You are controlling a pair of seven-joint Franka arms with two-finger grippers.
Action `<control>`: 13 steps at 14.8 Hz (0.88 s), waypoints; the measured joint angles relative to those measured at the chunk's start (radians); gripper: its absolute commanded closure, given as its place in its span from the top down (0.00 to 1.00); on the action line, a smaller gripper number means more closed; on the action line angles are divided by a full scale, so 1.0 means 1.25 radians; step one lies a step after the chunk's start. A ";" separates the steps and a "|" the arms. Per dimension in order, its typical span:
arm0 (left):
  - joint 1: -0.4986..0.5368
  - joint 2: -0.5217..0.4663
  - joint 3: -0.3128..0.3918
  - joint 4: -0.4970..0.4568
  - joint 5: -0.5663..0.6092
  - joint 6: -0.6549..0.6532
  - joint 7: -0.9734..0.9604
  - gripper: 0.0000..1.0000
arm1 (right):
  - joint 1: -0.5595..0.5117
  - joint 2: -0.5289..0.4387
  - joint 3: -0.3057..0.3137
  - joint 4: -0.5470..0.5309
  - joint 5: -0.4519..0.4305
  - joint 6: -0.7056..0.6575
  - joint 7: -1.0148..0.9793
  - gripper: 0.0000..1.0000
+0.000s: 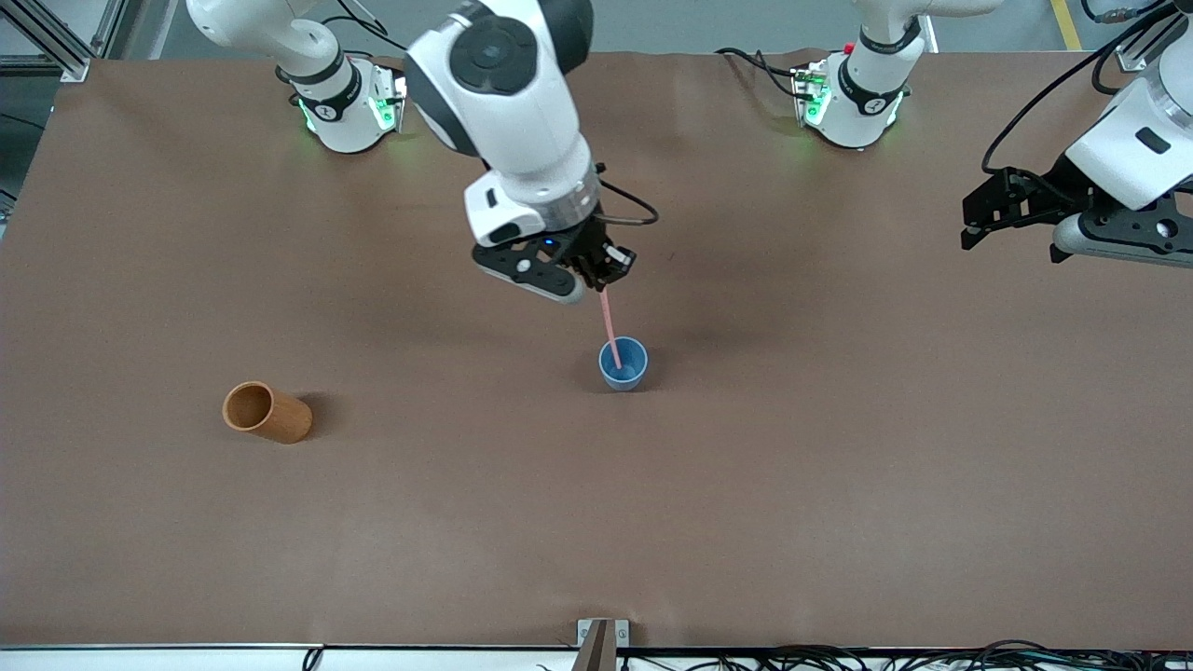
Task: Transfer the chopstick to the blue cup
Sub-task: 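Lower the pink chopstick into the blue cup with the right gripper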
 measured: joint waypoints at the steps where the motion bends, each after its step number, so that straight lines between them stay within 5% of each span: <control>1: 0.000 0.000 0.000 0.000 0.000 0.000 0.000 1.00 | 0.009 0.011 -0.001 0.004 -0.005 -0.001 0.000 0.02; 8: 0.000 0.000 0.002 0.000 0.000 0.000 0.000 1.00 | 0.032 0.047 -0.002 0.006 -0.096 -0.006 0.000 0.08; 13: 0.000 0.000 0.003 0.000 0.000 0.000 0.001 1.00 | 0.046 0.081 -0.003 0.006 -0.125 0.048 0.000 0.38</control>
